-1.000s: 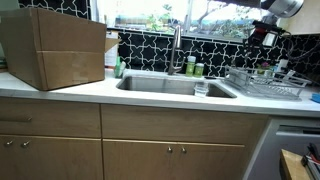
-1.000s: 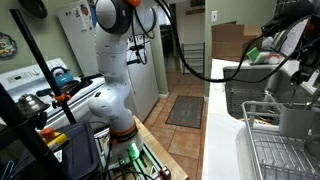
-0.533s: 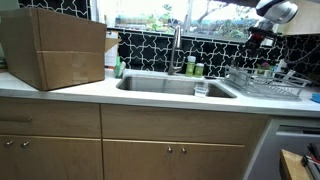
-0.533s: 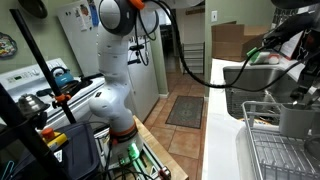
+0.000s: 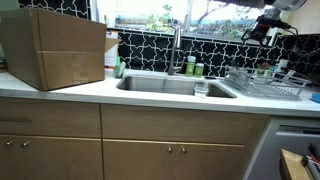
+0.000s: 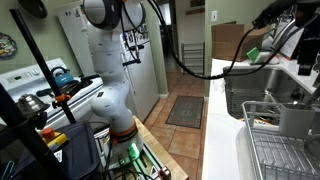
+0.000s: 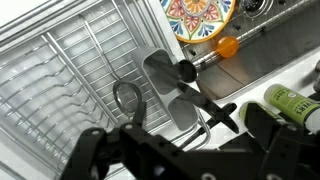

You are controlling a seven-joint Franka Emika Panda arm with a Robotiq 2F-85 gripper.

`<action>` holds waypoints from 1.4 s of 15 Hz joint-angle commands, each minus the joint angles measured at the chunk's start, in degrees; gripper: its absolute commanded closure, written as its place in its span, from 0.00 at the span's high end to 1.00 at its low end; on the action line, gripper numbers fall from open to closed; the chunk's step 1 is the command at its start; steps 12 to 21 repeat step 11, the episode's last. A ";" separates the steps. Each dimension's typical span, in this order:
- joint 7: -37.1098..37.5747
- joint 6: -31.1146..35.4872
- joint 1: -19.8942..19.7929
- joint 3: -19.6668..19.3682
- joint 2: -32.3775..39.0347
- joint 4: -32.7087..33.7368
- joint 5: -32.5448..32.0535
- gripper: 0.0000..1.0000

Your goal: Swap the spoon and the fork

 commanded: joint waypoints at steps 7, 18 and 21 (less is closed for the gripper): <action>-7.78 0.37 4.85 -2.17 -7.92 -6.75 -9.40 1.00; -7.93 0.54 4.90 -2.17 -7.97 -7.20 -9.45 1.00; -7.93 0.54 4.90 -2.17 -7.97 -7.20 -9.45 1.00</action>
